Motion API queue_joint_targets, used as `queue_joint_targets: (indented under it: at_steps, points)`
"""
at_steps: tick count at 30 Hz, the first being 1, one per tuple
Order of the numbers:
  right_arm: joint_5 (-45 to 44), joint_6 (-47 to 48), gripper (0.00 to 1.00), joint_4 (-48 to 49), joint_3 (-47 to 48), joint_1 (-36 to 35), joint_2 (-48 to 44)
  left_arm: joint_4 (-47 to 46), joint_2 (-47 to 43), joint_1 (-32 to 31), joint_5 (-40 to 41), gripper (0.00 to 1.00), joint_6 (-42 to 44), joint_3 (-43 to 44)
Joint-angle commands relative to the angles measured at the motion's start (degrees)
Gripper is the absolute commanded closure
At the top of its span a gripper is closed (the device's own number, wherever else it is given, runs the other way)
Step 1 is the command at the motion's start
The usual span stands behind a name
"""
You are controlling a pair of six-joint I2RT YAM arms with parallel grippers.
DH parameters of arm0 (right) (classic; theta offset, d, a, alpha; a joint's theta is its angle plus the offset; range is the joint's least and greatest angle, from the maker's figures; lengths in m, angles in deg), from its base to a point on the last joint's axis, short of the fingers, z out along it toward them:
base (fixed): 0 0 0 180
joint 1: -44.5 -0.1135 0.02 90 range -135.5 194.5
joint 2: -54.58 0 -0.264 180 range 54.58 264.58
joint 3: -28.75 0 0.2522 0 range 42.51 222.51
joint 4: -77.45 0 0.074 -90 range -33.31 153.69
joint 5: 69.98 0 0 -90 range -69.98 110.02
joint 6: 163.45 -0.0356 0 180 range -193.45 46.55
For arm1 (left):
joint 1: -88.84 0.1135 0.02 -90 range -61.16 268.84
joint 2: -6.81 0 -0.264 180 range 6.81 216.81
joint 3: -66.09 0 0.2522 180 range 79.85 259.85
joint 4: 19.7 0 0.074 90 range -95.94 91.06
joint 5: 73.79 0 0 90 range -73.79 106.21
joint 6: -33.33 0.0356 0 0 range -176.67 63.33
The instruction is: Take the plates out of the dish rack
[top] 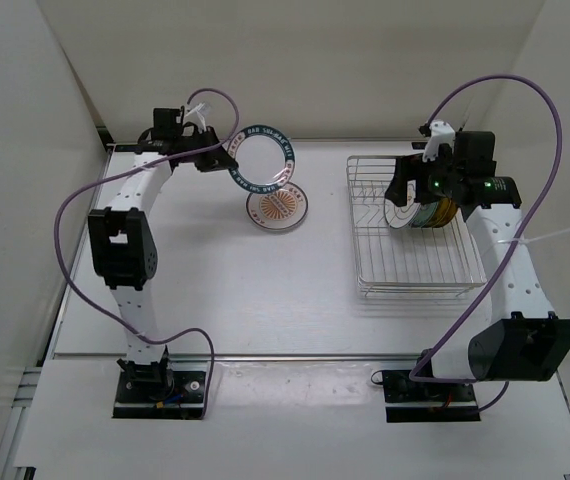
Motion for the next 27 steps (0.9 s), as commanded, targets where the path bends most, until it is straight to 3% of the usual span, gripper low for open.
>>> queue_joint_targets:
  at_steps: [1,9,27]
  points:
    - [-1.9,-0.6,0.09,1.9,0.4,-0.1,-1.6,-0.2,6.1,-0.8,-7.3,0.89,-2.8,4.0]
    - [-4.2,-0.1,0.08,1.4,0.4,-0.1,-2.7,0.2,13.4,-0.2,-9.3,0.89,-4.1,7.8]
    - [-3.6,0.4,0.07,1.4,-0.1,-0.1,-5.4,2.8,17.5,-4.2,0.0,0.89,-1.7,6.6]
